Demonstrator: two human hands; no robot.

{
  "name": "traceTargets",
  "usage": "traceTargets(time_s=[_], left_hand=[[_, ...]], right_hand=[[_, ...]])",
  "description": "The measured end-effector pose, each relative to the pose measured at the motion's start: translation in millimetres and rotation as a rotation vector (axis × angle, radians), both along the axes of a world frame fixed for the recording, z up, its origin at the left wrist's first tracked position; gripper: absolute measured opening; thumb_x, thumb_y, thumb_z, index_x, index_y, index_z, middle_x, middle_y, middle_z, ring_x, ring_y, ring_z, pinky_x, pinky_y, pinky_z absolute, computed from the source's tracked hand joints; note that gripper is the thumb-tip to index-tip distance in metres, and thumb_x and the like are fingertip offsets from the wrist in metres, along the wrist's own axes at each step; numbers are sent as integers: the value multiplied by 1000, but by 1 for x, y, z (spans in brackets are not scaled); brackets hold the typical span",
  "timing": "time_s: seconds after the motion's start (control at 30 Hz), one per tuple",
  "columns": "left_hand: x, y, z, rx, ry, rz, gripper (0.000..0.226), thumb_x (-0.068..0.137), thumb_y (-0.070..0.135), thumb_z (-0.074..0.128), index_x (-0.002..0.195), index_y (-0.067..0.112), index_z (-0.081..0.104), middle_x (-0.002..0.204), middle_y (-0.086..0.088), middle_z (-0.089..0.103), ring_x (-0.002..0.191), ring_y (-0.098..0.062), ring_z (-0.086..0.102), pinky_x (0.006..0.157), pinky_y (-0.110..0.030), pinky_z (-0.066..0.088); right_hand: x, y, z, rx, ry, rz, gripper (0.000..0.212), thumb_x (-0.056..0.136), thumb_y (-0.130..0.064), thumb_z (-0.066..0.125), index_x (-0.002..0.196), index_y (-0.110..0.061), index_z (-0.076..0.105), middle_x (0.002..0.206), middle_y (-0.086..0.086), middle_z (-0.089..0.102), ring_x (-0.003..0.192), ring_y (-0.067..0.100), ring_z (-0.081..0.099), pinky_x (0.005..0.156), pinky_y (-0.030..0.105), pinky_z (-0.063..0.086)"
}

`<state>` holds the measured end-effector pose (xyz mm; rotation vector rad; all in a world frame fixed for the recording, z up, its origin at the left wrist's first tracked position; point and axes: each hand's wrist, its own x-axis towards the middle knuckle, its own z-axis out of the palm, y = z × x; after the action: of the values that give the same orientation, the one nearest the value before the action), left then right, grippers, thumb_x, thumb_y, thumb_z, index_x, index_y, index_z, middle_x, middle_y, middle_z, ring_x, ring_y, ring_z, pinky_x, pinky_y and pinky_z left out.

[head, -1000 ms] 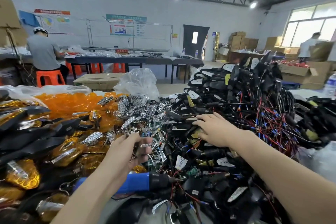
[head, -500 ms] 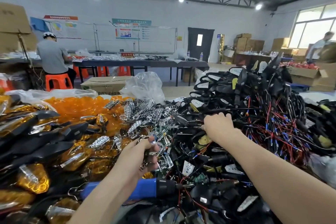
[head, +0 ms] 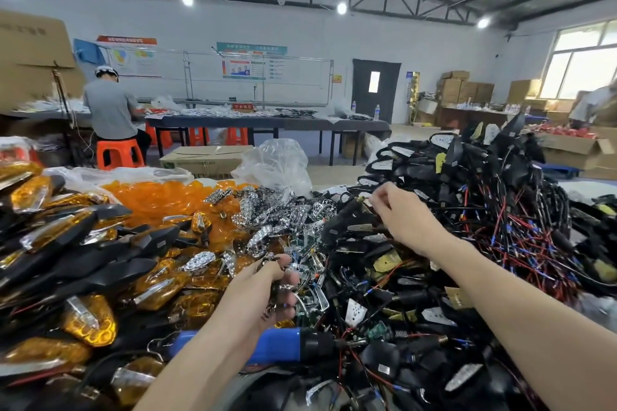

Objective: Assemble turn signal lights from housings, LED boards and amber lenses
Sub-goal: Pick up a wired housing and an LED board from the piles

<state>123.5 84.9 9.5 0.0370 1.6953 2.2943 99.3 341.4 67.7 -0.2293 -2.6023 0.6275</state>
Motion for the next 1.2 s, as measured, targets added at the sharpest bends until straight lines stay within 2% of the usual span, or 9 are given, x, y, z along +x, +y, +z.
traceTargets(time_s=[0.17,0.3,0.4,0.57,0.67,0.83,0.97,1.07,1.2], left_hand=[[8,2,13,130,-21,-18,21,96,14,58,109,5,72,70,-3,60,46,-11,43,44,-27,46],[18,3,27,404,-38,-19,33,94,35,61,96,5,74,73,-5,63,40,-8,29,35,-19,36],[21,-3,27,301,24,102,24,90,34,67,85,15,80,61,0,62,37,-7,34,34,-19,36],[25,-16,35,159,147,42,24,92,36,63,83,21,80,64,3,61,47,-11,47,46,-24,46],[23,-31,67,-35,353,-99,33,93,42,59,73,16,67,58,5,55,45,-10,43,41,-19,40],[26,-43,118,-638,845,-163,9,97,43,56,97,34,58,62,5,59,52,-10,55,51,-19,50],[38,-33,91,-731,793,-326,13,96,43,57,108,48,57,63,4,61,43,-10,47,43,-20,41],[47,-22,54,-589,565,-369,4,96,45,59,96,47,63,65,5,58,42,-9,33,40,-22,28],[44,-10,12,-780,654,-218,23,93,57,54,76,44,48,63,15,57,48,3,46,48,-11,34]], right_hand=[[38,-58,34,51,204,267,10,101,-35,52,97,-26,52,82,-13,63,52,-6,58,47,14,47],[78,-108,20,416,169,373,20,95,-49,36,96,-31,46,85,-14,62,68,6,65,59,27,56],[90,-124,-9,497,121,393,22,104,-44,39,115,-28,49,110,-10,64,88,16,69,71,36,54],[112,-132,-24,-132,34,579,13,99,-51,54,103,-39,58,87,-35,64,67,-2,60,59,15,40],[113,-117,2,-453,124,549,25,93,-60,48,107,-46,63,97,-23,72,72,4,68,67,24,57],[94,-102,29,-1367,79,643,48,91,-49,63,128,-19,61,118,5,75,106,22,73,91,41,61],[87,-106,3,-1693,201,672,49,87,-39,62,127,-10,64,124,16,71,113,29,70,88,39,61],[86,-107,-30,-1817,315,572,32,86,-28,65,109,-7,73,113,19,73,102,31,73,79,42,62],[84,-105,-65,-1815,336,371,36,98,-28,60,123,-3,57,101,16,67,84,27,73,66,38,61]])
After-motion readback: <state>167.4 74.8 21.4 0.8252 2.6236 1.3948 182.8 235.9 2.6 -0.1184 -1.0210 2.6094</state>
